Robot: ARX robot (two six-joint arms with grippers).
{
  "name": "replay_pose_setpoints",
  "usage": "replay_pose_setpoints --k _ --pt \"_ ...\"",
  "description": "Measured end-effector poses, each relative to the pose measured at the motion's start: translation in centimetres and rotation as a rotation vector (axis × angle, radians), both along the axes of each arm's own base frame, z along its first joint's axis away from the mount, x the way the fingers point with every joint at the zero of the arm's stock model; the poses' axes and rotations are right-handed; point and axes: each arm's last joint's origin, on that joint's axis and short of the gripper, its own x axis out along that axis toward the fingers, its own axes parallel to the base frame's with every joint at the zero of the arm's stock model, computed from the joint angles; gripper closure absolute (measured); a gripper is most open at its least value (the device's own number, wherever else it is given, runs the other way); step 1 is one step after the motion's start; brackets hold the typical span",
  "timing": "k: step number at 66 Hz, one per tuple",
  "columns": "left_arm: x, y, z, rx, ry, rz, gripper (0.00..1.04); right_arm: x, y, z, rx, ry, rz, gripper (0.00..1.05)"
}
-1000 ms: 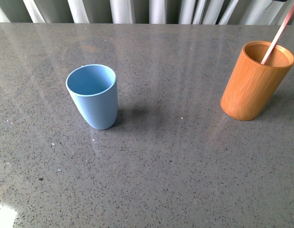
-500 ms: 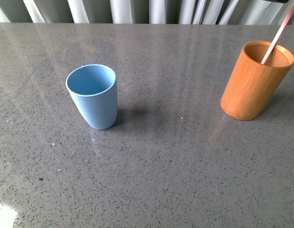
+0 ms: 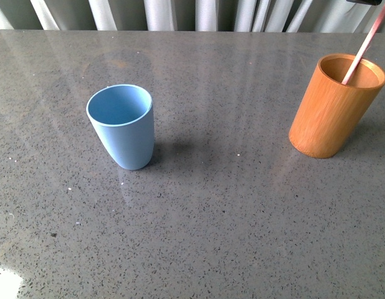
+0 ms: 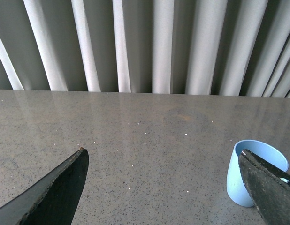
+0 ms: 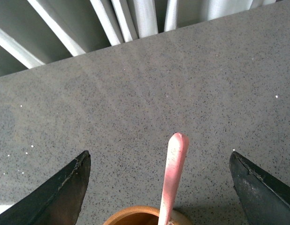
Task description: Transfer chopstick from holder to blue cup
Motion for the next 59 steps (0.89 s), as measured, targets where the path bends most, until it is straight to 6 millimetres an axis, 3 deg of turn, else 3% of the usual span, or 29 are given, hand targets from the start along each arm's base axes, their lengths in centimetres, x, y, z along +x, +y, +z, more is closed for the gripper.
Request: replay_pose_setpoints --k 11,30,40,59 --pt "0.00 0.00 0.00 0.000 0.000 0.000 0.09 0.00 0.00 -0.01 0.000 0.001 -0.001 0.28" --pt "0.00 0.00 0.00 0.000 0.000 0.000 0.09 -0.02 0.00 0.05 0.000 -0.001 -0.001 0.32" --pt "0.00 0.00 0.00 0.000 0.000 0.000 0.09 -0.05 -0.03 0.16 0.001 -0.004 -0.001 0.42" --pt "0.00 0.00 0.00 0.000 0.000 0.000 0.09 -0.15 -0.04 0.44 0.002 -0.012 -0.001 0.49"
